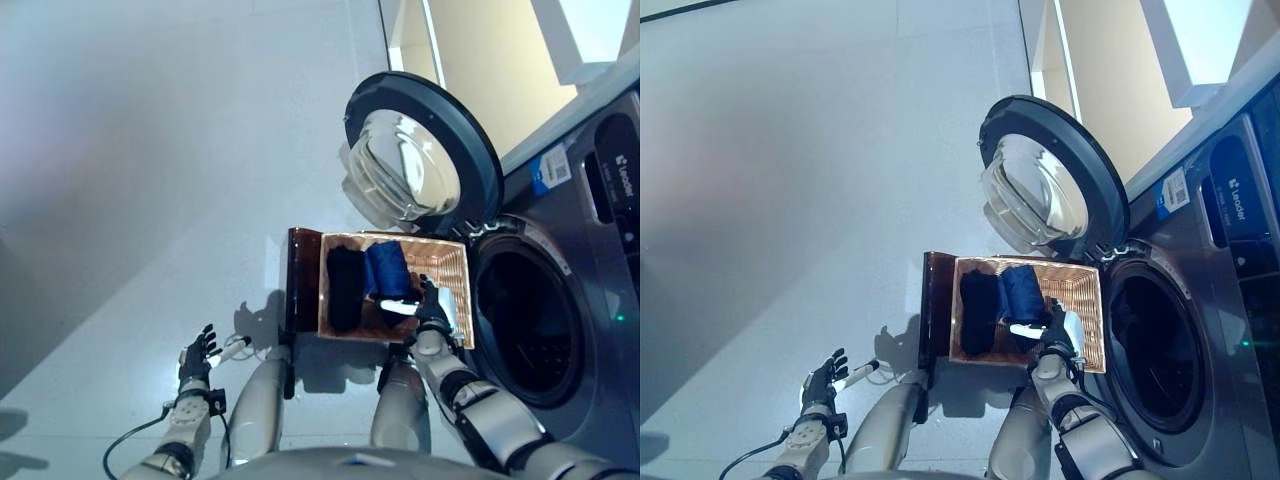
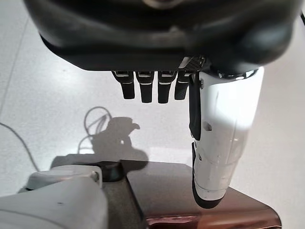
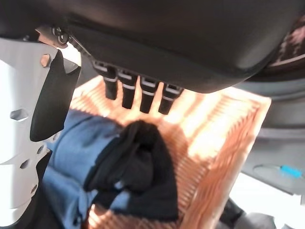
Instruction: Pick up the clothes and place them into the washing machine
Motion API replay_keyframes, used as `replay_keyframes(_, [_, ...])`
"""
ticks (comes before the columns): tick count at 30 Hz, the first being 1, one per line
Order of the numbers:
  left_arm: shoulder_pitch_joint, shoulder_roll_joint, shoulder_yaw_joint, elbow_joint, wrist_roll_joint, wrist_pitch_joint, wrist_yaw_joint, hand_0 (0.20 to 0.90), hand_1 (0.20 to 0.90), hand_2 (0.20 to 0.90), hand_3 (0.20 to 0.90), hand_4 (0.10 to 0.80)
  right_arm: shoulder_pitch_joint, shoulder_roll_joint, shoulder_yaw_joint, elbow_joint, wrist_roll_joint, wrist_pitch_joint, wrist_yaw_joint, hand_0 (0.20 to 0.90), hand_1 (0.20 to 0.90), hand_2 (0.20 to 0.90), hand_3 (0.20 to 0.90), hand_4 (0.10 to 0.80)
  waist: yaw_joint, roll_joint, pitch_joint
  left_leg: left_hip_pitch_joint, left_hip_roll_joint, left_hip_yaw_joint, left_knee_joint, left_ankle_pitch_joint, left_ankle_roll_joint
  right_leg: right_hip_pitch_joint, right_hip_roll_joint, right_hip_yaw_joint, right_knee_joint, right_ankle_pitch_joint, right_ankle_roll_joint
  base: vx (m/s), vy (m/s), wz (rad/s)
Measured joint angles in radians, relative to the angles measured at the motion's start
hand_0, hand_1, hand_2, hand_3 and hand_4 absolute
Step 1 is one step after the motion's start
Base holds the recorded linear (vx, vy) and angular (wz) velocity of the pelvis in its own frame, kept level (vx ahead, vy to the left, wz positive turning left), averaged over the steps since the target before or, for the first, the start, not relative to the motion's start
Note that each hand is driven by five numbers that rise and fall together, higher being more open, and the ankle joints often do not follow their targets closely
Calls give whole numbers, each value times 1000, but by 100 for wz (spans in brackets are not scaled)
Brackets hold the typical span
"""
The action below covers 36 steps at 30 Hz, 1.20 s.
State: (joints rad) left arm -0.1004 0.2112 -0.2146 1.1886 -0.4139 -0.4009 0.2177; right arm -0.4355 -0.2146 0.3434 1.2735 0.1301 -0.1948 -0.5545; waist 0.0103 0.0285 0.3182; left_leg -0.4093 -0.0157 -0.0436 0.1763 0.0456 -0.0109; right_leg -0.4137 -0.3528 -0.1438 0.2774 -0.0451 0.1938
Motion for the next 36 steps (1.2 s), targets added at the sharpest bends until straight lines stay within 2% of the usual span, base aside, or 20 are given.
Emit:
replay_keyframes(12, [-2,0,-1,3,-7,-2,30,900,900,900,900,800,-30,3,5,38,-8,1,-57,900,900,900,900,800,4,3,14,-8,0,1,2,-3,-3,-10,0,0,5,0,0,-3,0,0])
replay_keyframes(21, [-34,0,-3,-4,-20,-24,30,900,900,900,900,800,-99,-2,10,-1,-6,-2,-57,900,900,900,900,800,3,29,87,-112,-1,7,132,-41,-2,-106,-3,33,104,-19,-17,-37,11,-2])
replay_keyframes(27, [-34,1,-3,-7,-30,-24,30,900,900,900,900,800,-116,-1,17,-5,-6,-2,-58,900,900,900,900,800,2,30,105,-187,0,5,232,-81,1,-180,-5,57,199,-47,-21,-19,3,-1])
replay_keyframes(36, [-33,2,-2,-34,-30,-25,29,900,900,900,900,800,-131,-1,19,16,-3,-4,-63,900,900,900,900,800,7,28,109,-269,2,-10,316,-94,-6,-266,-6,75,296,-77,-28,-8,4,3])
